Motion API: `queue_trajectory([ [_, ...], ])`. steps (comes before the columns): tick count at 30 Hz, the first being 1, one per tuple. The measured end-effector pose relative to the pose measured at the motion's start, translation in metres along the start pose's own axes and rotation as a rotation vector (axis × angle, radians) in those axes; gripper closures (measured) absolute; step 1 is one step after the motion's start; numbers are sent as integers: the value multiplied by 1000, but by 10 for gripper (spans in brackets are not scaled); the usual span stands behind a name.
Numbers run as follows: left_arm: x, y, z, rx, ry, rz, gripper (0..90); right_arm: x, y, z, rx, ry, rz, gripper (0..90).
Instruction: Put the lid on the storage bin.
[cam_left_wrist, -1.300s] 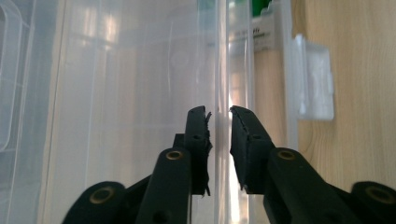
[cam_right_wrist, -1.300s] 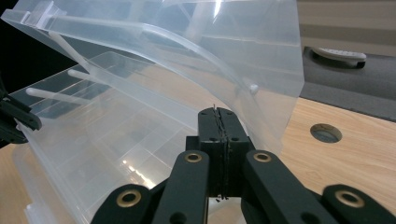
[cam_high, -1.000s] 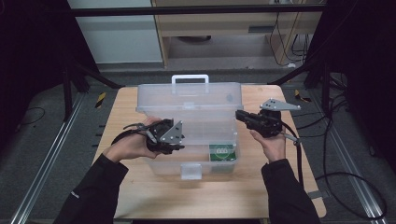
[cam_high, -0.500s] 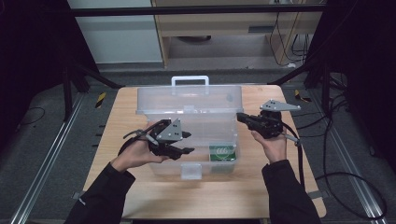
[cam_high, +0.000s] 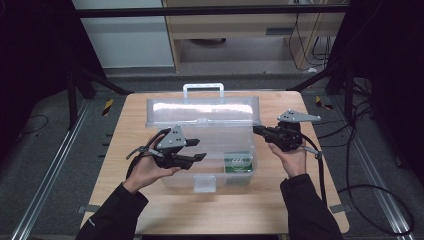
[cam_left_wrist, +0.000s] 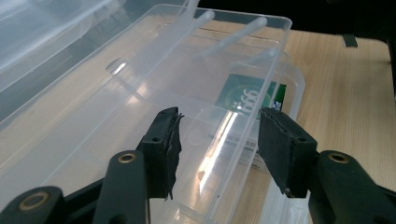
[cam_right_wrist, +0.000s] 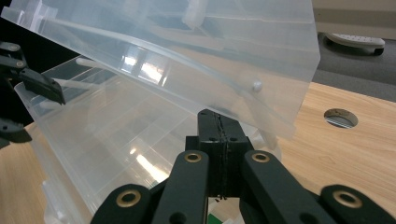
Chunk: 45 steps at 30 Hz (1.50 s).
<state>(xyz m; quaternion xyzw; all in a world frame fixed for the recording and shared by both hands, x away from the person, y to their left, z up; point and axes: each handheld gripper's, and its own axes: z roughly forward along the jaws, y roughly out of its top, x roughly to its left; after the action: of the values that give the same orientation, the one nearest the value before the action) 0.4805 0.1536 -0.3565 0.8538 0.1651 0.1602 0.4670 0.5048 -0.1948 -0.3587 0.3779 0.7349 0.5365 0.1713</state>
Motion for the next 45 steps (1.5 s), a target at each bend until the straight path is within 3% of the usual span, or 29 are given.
queue_trajectory([
  [12, 2, -12, -18, -91, 85, -92, 502, 3, -6, -2, 9, -3, -10, 900],
  [16, 2, -15, -21, -92, 92, -102, 510, 2, -6, -2, 11, 2, -9, 900],
  [22, 4, -19, -27, -61, 103, -98, 550, 2, -7, -2, 15, 5, -10, 900],
  [26, 8, -20, -34, -12, 118, -86, 564, 2, -7, -3, 17, 8, -7, 900],
  [31, 12, -21, -43, 3, 135, -98, 574, 2, -7, -3, 18, 6, -11, 900],
  [39, 22, -26, -65, 38, 224, -142, 718, 2, -7, -3, 21, 8, -11, 900],
  [45, 29, -32, -76, 58, 267, -166, 803, 3, -8, -3, 28, 11, -8, 900],
])
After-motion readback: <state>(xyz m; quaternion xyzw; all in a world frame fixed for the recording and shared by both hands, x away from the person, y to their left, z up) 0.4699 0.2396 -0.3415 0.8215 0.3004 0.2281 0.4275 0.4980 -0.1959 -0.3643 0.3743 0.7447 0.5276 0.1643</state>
